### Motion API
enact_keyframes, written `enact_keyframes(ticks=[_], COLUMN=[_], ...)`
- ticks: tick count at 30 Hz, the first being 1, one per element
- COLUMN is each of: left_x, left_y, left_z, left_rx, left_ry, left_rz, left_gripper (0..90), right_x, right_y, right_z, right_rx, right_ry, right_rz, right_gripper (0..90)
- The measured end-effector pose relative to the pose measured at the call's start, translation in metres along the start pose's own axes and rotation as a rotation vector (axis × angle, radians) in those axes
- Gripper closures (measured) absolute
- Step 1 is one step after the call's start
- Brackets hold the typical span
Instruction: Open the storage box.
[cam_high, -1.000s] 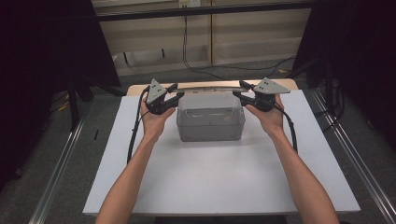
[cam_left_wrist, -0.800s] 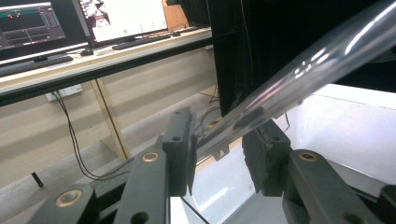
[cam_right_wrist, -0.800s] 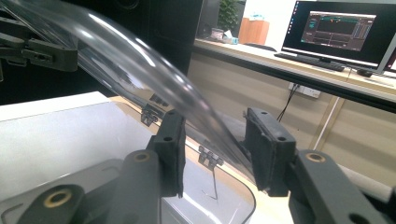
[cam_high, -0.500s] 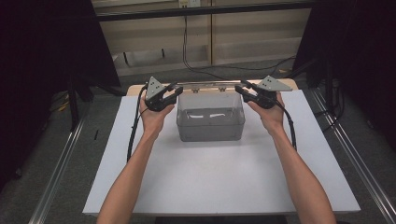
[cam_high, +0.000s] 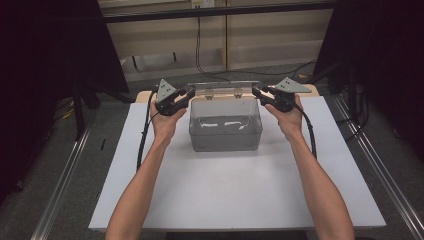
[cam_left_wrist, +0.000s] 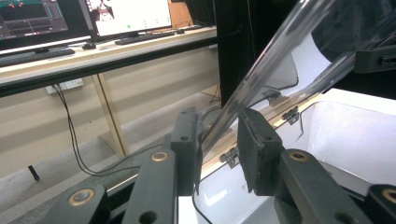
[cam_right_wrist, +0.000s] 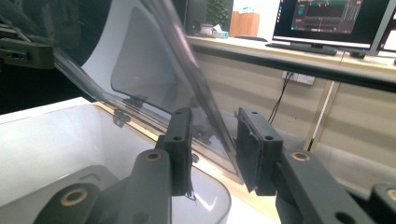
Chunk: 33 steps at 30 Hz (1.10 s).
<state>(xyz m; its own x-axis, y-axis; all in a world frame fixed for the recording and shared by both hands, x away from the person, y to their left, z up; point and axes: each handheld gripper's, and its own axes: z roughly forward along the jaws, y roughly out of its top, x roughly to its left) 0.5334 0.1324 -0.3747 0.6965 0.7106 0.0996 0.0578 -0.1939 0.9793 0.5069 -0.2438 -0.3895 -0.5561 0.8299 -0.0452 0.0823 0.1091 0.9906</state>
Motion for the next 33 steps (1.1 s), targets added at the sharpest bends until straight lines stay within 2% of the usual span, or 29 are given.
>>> enact_keyframes(ticks=[3, 7, 18, 24, 33], left_x=[0.001, 0.004, 0.008, 0.011, 0.014], left_y=[-0.002, -0.004, -0.002, -0.002, -0.003], left_z=[0.002, 0.006, 0.009, 0.012, 0.020], left_rx=[0.000, 0.005, 0.015, 0.010, 0.017], left_ry=[-0.002, 0.004, 0.013, 0.025, 0.040], left_rz=[0.002, -0.009, -0.007, -0.006, -0.025], left_gripper=[69.2, 70.8, 74.1, 76.2, 77.1], right_x=[-0.003, -0.004, -0.008, -0.010, -0.013], right_y=[-0.003, -0.003, -0.001, -0.001, 0.004], right_z=[0.002, 0.006, 0.010, 0.013, 0.020], right_rx=[-0.004, -0.001, -0.015, -0.025, -0.020], right_ry=[0.005, 0.007, 0.011, 0.002, -0.012], right_rz=[0.028, 0.027, 0.048, 0.066, 0.069], right_gripper=[66.4, 68.2, 69.0, 69.8, 69.9])
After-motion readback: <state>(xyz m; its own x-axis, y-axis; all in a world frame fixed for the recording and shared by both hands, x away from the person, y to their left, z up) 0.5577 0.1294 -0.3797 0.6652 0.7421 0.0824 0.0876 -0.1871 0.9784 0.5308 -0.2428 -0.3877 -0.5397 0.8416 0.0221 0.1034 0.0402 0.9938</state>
